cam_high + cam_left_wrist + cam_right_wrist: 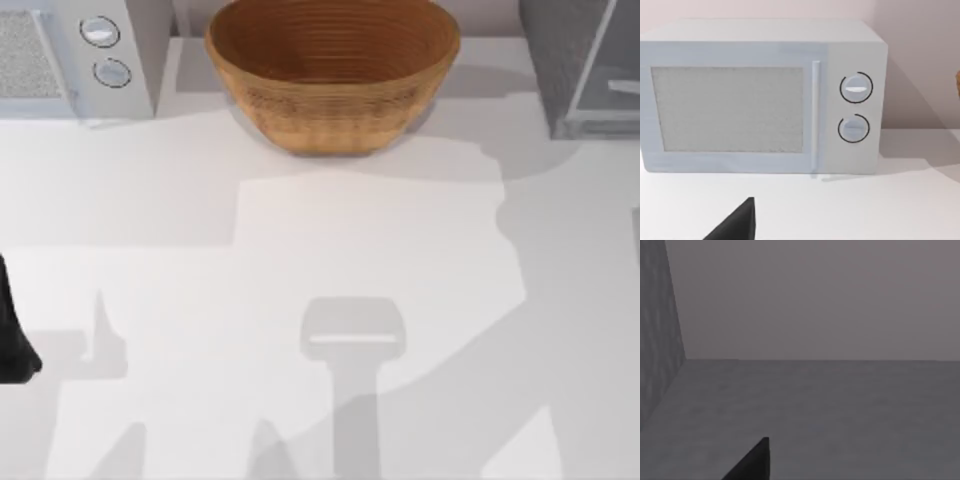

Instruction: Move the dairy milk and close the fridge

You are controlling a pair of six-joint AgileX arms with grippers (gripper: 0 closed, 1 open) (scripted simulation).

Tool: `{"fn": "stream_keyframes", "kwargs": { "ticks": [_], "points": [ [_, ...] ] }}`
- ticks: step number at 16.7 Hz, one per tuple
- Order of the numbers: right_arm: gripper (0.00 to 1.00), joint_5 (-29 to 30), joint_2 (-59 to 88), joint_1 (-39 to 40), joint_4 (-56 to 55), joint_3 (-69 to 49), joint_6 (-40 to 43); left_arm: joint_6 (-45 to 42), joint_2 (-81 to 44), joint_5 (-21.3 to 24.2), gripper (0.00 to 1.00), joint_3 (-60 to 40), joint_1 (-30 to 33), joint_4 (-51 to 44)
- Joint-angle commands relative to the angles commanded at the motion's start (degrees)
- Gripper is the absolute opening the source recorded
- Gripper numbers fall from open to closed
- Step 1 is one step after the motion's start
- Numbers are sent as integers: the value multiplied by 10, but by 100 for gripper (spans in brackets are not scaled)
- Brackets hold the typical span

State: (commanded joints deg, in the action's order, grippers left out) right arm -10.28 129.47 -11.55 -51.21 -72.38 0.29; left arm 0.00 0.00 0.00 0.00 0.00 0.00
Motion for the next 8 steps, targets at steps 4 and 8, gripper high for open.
{"fn": "stream_keyframes", "kwargs": {
  "ticks": [4, 8],
  "points": [
    [100, 0, 0, 0, 0, 0, 0, 0, 0, 0, 100, 0, 0, 0],
    [100, 1, -17, 4, 12, 16, 2, 0, 0, 0, 100, 0, 0, 0]
  ]
}}
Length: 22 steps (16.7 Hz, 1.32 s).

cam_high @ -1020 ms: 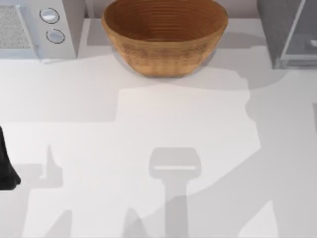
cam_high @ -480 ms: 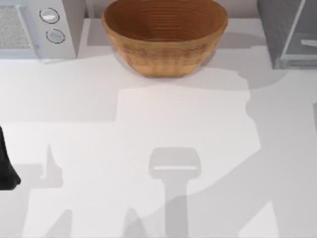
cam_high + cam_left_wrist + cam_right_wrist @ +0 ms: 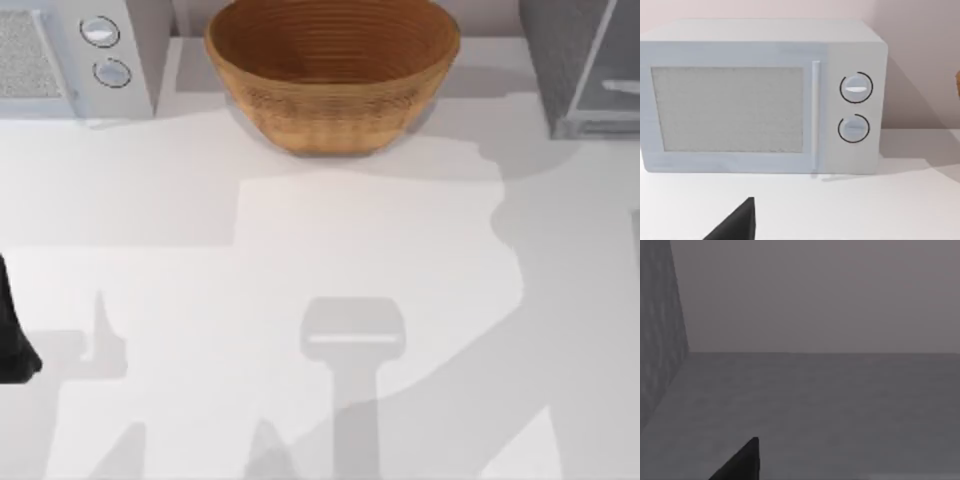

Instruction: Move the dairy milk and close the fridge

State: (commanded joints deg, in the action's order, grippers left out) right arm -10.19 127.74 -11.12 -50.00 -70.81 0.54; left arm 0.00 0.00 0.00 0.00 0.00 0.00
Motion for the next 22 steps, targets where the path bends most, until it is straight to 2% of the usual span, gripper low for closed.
{"fn": "stream_keyframes", "kwargs": {
  "ticks": [4, 12, 22],
  "points": [
    [100, 12, -103, 14, 70, 83, 14, 0, 0, 0, 100, 0, 0, 0],
    [100, 33, -422, 52, 210, 289, 40, 0, 0, 0, 100, 0, 0, 0],
    [100, 65, -1047, 92, 372, 529, 17, 0, 0, 0, 100, 0, 0, 0]
  ]
}}
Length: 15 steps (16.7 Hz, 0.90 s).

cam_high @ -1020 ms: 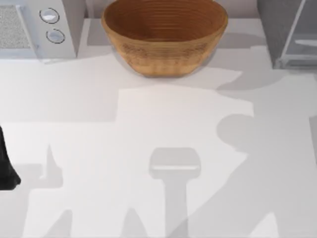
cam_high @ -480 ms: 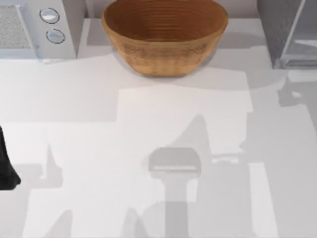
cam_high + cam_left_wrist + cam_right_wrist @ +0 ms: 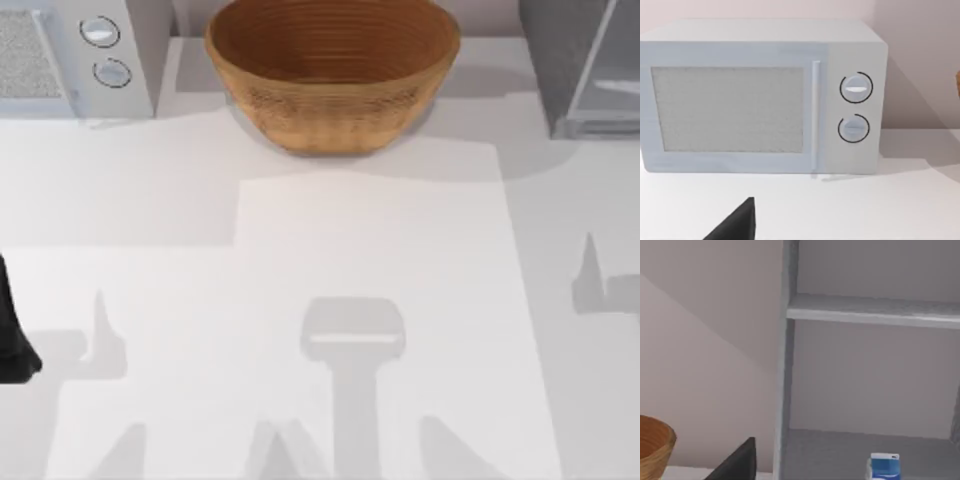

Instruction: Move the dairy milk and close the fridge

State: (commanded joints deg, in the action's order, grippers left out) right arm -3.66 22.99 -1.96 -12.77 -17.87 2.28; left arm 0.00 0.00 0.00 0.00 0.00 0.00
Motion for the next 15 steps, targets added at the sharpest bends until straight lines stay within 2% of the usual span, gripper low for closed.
{"fn": "stream_keyframes", "kwargs": {
  "ticks": [6, 15],
  "points": [
    [100, 31, -203, 17, 107, 152, -18, 0, 0, 0, 100, 0, 0, 0],
    [100, 35, -234, 19, 134, 172, -22, 0, 0, 0, 100, 0, 0, 0]
  ]
}}
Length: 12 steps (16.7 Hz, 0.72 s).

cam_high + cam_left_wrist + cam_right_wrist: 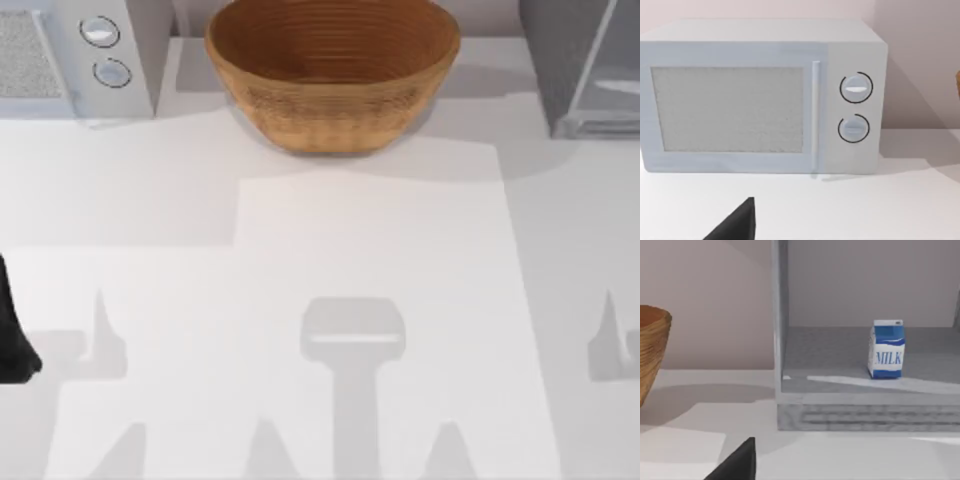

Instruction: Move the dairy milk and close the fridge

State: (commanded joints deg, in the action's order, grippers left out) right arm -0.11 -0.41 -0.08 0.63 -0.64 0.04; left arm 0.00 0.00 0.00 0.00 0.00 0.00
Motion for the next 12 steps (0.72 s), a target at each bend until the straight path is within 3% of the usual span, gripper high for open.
{"fn": "stream_keyframes", "kwargs": {
  "ticks": [5, 12],
  "points": [
    [100, -1, -89, 2, 123, -75, 2, 0, 0, 0, 100, 0, 0, 0],
    [100, 1, -281, 1, 488, -232, 8, 0, 0, 0, 100, 0, 0, 0]
  ]
}}
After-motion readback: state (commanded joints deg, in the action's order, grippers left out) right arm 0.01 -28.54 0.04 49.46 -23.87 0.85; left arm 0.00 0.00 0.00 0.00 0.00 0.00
